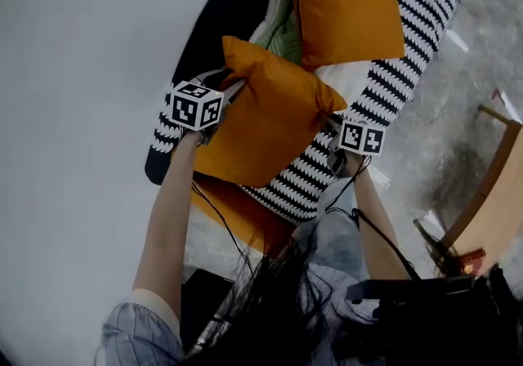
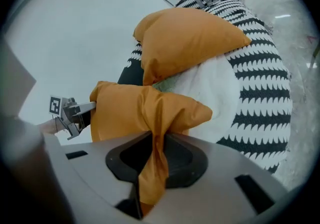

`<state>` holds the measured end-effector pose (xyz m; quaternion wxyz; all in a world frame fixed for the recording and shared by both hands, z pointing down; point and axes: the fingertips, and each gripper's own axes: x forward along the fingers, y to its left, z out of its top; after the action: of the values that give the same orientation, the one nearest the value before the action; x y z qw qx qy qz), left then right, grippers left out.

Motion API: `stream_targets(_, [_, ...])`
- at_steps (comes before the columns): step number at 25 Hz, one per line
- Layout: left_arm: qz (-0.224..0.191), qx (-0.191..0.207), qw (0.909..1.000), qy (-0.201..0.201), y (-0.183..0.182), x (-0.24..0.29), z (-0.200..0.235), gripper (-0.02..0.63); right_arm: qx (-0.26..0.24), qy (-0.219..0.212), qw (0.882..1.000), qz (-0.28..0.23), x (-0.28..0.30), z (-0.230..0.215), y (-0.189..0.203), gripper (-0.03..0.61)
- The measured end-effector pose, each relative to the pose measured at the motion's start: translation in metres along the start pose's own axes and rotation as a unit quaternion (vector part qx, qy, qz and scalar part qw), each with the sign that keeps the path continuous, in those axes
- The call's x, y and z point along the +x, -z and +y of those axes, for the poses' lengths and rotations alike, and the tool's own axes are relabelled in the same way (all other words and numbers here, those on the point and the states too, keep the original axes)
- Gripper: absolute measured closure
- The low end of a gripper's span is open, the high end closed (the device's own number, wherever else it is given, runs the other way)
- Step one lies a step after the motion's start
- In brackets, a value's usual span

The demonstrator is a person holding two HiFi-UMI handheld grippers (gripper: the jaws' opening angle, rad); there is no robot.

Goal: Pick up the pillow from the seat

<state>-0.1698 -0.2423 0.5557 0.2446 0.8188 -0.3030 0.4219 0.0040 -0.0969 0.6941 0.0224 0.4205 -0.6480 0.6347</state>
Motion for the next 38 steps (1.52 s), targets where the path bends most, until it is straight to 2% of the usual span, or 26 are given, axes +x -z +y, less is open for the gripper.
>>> stream_targets(3, [-0.028,0.005,0.9996,0.008,0.004,-0.018,-0.013,0.436,-0.013,-0.003,1.0,-0.007,-0.017,0.01,0.009,0.506])
stream_targets(7, [-0.049,0.008,0.9988,-0.003,0.013,-0.054,-0.026,0.445,-0.042,-0.01,0.999,-0.013,-0.044,0.038,0.024,0.512])
stream_targets(10, [-0.068,-0.015,0.9972,-0.027,0.019,-0.086,-0.028,0.453,-0.073,-0.022,0.997,-0.024,-0.063,0.066,0.023,0.514])
stream_targets(14, [-0.112,-0.052,0.9906,-0.059,0.021,-0.128,-0.023,0.463,-0.138,-0.036,0.989,-0.032,-0.077,0.106,0.007,0.518])
stream_targets(20, [-0.154,-0.073,0.9814,-0.088,0.034,-0.188,-0.032,0.469,-0.197,-0.051,0.978,-0.054,-0.105,0.158,-0.001,0.518])
stream_targets(24, [-0.191,-0.093,0.973,-0.091,0.044,-0.229,-0.046,0.474,-0.257,-0.054,0.962,-0.076,-0.13,0.196,-0.013,0.52])
stream_targets(32, [-0.24,-0.119,0.9595,-0.085,0.082,-0.273,-0.083,0.474,-0.391,-0.01,0.912,-0.121,-0.177,0.262,-0.024,0.52])
stream_targets(35, [-0.265,-0.126,0.9526,-0.082,0.09,-0.282,-0.101,0.48,-0.416,-0.007,0.898,-0.141,-0.194,0.282,-0.031,0.52])
stream_targets(38, [-0.306,-0.134,0.9387,-0.083,0.093,-0.304,-0.119,0.483,-0.427,-0.008,0.89,-0.158,-0.214,0.299,-0.026,0.52])
